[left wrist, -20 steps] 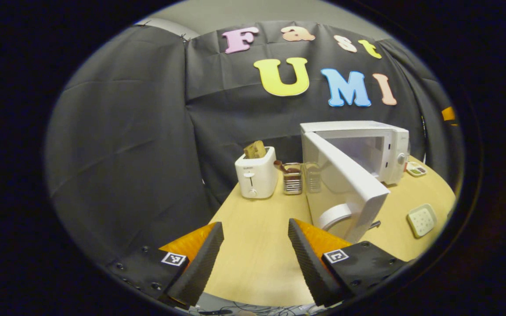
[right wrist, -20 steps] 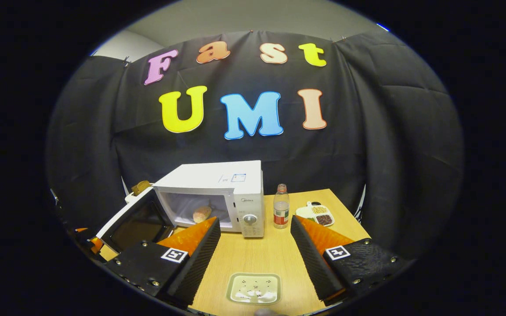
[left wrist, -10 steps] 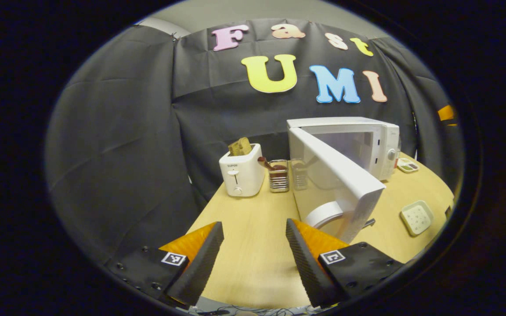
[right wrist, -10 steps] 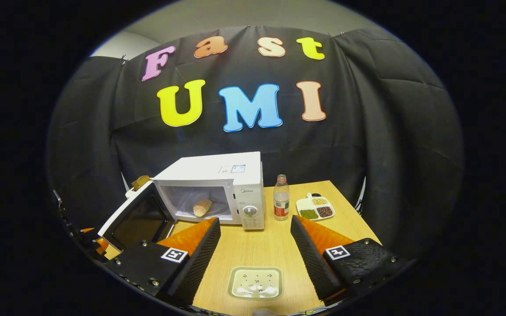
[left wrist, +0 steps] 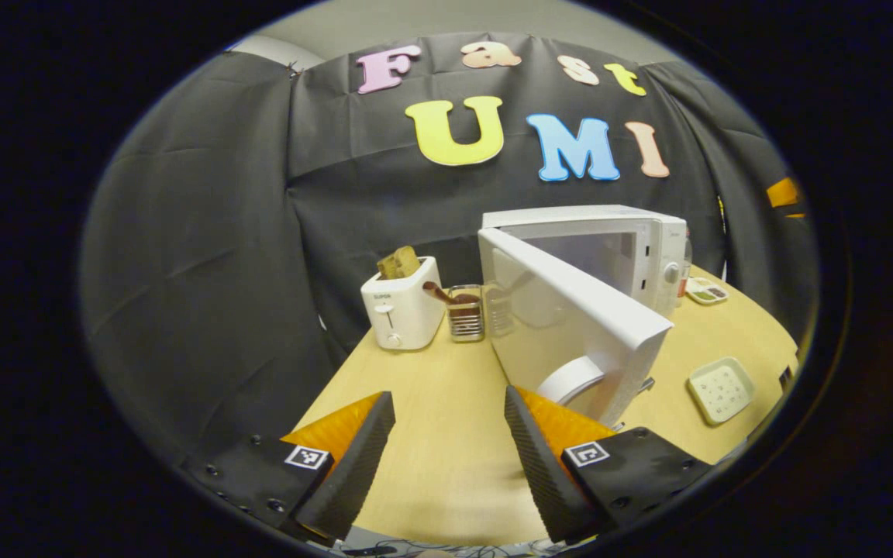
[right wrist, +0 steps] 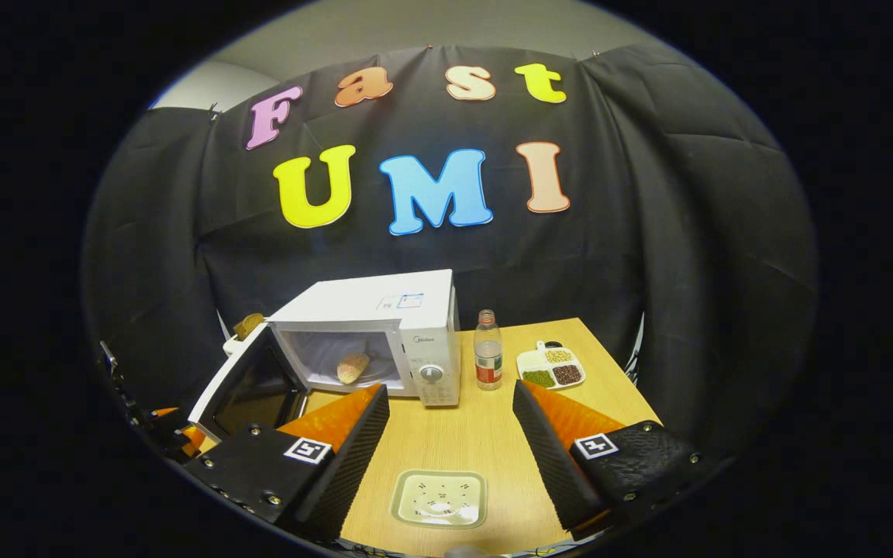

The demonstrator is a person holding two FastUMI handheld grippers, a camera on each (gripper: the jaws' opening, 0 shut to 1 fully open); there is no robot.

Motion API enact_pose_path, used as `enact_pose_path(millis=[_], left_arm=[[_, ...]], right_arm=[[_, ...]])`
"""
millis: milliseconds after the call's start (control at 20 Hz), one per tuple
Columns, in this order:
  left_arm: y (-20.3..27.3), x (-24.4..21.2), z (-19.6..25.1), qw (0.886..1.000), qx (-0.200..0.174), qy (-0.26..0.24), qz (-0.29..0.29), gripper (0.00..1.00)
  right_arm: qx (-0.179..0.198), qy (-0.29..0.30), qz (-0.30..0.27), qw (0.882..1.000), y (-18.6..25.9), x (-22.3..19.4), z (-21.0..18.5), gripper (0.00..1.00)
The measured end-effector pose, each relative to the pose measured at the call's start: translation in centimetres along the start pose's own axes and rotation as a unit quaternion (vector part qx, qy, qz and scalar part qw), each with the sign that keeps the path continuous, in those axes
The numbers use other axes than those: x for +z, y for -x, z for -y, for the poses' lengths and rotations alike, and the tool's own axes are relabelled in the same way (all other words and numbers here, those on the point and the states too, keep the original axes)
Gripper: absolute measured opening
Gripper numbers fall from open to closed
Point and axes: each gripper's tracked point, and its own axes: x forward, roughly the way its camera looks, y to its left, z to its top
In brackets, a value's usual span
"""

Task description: Open the microwave oven with the left hand, put the food in, and close the microwave oven.

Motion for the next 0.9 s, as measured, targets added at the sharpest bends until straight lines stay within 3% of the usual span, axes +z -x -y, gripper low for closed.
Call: enact_pose_path(millis=[550,900], left_arm=[[-0.7,1.9,9.4,1.0,-0.027,-0.004,0.0,0.95],[-1.9,3.3,14.7,0.999,-0.045,-0.007,0.007,0.95]], right_arm=[[-0.009,-0.005,-0.017,1.0,-0.7,-0.1,6.3,0.98],[0.007,-0.003,-0.034,0.999,-2.1,-0.5,7.5,0.98]])
